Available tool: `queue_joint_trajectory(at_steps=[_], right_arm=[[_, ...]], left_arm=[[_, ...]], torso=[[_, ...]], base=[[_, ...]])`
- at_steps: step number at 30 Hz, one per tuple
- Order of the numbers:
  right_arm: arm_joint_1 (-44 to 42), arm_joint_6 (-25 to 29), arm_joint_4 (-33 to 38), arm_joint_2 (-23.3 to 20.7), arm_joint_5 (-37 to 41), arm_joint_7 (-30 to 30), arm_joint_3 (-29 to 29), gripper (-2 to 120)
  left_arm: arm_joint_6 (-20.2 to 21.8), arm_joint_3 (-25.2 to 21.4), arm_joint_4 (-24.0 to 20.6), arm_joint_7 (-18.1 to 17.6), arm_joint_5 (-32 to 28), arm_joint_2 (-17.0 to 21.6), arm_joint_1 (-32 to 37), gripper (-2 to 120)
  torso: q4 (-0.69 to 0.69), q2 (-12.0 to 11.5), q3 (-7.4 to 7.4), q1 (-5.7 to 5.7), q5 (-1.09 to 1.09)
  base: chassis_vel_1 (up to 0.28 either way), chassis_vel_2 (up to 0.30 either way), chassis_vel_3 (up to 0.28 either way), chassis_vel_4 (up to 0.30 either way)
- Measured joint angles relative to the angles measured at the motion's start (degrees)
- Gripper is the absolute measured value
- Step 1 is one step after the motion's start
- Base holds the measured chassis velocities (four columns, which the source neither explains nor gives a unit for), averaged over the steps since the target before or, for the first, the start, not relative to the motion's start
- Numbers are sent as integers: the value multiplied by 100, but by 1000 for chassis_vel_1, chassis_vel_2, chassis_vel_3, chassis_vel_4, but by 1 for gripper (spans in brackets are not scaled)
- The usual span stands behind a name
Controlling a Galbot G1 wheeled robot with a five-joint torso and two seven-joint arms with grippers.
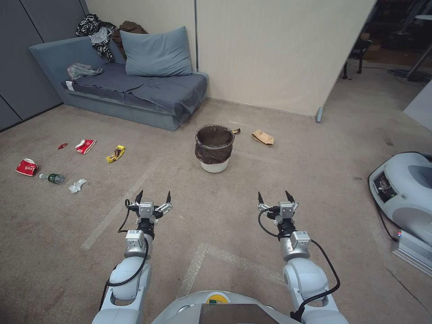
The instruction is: Pick up the trash bin, then pick up the garbage from the floor and place it into the trash bin.
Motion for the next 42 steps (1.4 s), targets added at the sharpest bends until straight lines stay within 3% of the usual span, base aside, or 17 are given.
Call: queue_joint_trajectory(at_steps=[1,4,5,8,11,17,42], right_arm=[[0,0,0,0,0,0,0,100],[-94,628,-81,100,-33,395,212,100],[-94,628,-81,100,-33,395,212,100],[-131,961,-110,136,-26,590,324,100],[-188,1386,-158,180,-21,849,479,100],[-233,1670,-172,197,42,1012,587,100],[-321,1381,75,87,177,888,520,100]], left_arm=[[0,0,0,0,0,0,0,100],[-165,-119,9,-661,62,125,42,100],[-165,-119,9,-661,62,125,42,100],[-344,-243,25,-1382,131,260,88,100],[-377,-295,29,-1589,140,310,89,100],[-383,-292,37,-1631,137,336,77,100],[-362,-262,10,-1602,92,409,114,100]], torso=[[0,0,0,0,0],[0,0,0,0,0],[0,0,0,0,0],[3,0,0,0,0],[2,0,0,0,1],[0,0,0,0,1],[1,0,0,0,0]], base=[[0,0,0,0],[0,0,0,0],[0,0,0,0],[0,0,0,0],[0,0,0,0],[0,0,0,0],[0,0,0,0]])
